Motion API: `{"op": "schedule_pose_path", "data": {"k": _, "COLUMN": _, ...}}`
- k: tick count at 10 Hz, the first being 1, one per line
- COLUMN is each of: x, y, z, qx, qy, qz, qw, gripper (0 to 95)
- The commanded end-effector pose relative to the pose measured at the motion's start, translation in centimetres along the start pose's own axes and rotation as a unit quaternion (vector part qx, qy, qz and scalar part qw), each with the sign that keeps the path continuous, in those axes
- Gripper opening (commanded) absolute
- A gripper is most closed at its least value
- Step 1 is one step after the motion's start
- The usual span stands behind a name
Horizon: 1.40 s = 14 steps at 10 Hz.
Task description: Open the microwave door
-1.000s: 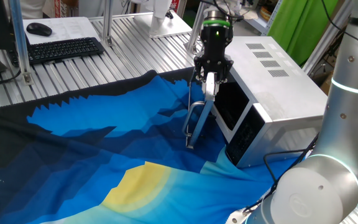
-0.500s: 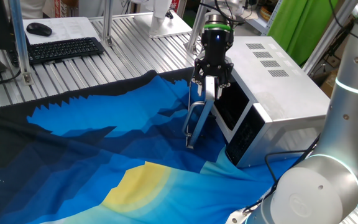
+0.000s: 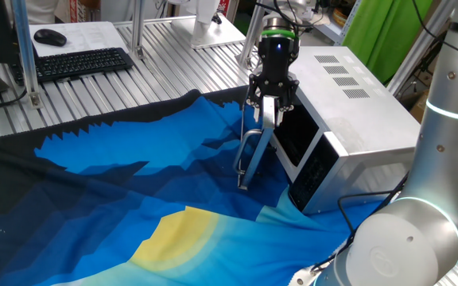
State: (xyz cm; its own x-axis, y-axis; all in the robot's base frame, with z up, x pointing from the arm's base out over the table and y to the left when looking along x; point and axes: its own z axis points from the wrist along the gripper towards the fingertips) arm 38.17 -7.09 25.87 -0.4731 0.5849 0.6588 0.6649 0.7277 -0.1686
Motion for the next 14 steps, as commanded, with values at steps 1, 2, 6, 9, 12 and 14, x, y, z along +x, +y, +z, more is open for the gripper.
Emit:
{"op": "schedule_pose_path", "data": {"k": 1, "x": 0.2, "y": -0.3, "z": 0.3, "qx": -0.001, "qy": 0.004, "qz": 0.002, "qw": 1.0000, "gripper": 38.0}}
{"op": "schedule_pose_path", "data": {"k": 2, "x": 0.4, "y": -0.7, "z": 0.5, "qx": 0.000, "qy": 0.005, "qz": 0.001, "qw": 1.0000, "gripper": 38.0}}
{"op": "schedule_pose_path", "data": {"k": 6, "x": 0.7, "y": -1.5, "z": 0.2, "qx": -0.007, "qy": 0.019, "qz": -0.009, "qw": 0.9998, "gripper": 38.0}}
{"op": "schedule_pose_path", "data": {"k": 9, "x": 0.7, "y": -1.5, "z": 0.2, "qx": -0.007, "qy": 0.010, "qz": -0.026, "qw": 0.9996, "gripper": 38.0}}
{"op": "schedule_pose_path", "data": {"k": 12, "x": 0.7, "y": -1.5, "z": 0.2, "qx": -0.007, "qy": 0.000, "qz": -0.040, "qw": 0.9992, "gripper": 57.0}}
{"op": "schedule_pose_path", "data": {"k": 14, "x": 0.7, "y": -1.5, "z": 0.2, "qx": -0.003, "qy": -0.016, "qz": -0.062, "qw": 0.9979, "gripper": 57.0}}
